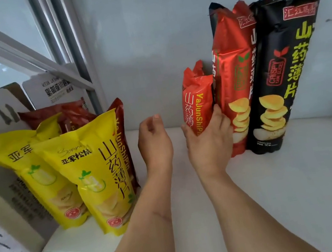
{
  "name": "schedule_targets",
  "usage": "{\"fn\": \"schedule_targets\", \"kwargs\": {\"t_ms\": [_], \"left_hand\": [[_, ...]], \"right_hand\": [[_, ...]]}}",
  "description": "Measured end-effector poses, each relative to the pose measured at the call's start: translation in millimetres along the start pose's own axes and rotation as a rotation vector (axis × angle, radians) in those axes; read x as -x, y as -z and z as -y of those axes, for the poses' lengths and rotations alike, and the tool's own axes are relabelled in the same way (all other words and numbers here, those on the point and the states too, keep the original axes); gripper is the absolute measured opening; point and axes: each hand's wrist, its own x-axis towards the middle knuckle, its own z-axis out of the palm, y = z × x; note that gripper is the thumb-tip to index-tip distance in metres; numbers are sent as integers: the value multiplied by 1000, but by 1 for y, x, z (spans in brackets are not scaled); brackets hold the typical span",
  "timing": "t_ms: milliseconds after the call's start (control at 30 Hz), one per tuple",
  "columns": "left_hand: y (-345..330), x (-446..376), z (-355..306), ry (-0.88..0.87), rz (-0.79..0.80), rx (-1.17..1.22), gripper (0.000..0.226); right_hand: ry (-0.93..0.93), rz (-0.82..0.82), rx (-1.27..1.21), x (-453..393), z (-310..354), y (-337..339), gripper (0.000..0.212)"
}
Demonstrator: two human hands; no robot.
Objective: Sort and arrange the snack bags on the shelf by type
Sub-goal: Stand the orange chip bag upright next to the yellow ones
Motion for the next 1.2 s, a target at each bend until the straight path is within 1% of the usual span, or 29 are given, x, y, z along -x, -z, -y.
{"fn": "schedule_targets", "kwargs": {"t_ms": [67,133,233,333,400,500,567,633,767,967,1033,1100,1133,1167,1200], "left_hand": [[-3,-7,4,8,2,5,25],[-5,-12,6,30,4,28,29],[-10,-19,8,42,-13,68,33],[-16,-24,14,35,-39,96,29],[-20,-26,15,41,-51,127,29],[-29,-26,11,54,-24,190,38],[-36,-28,6,52,6,231,34],[-42,-32,5,52,49,268,31],[-57,-38,1,59,178,276,48],[-78,-44,0,63,410,241,61],[-83,-46,2,63,457,229,59],[-89,-50,8,52,500,226,48],[-91,-52,9,41,527,214,41],[-92,-54,10,28,549,198,48],[-94,-56,13,12,573,181,64]], "right_hand": [[-29,-35,34,0,2,-5,90],[-53,-47,62,-1,3,-9,88],[-72,-55,66,-2,5,-13,78],[-34,-63,27,3,2,-9,73],[15,-35,-25,7,-5,-1,72],[4,37,-113,5,-13,14,73],[0,83,-151,0,-17,27,76],[-2,151,-179,-4,-23,37,80],[-53,234,-252,-4,-37,53,85],[-70,223,-288,-4,-58,71,83],[-81,230,-274,-2,-60,75,92],[-108,244,-241,-2,-58,77,107],[-119,255,-220,-2,-58,76,111],[-125,264,-207,-3,-58,74,111],[-133,268,-203,-3,-59,72,109]]}}
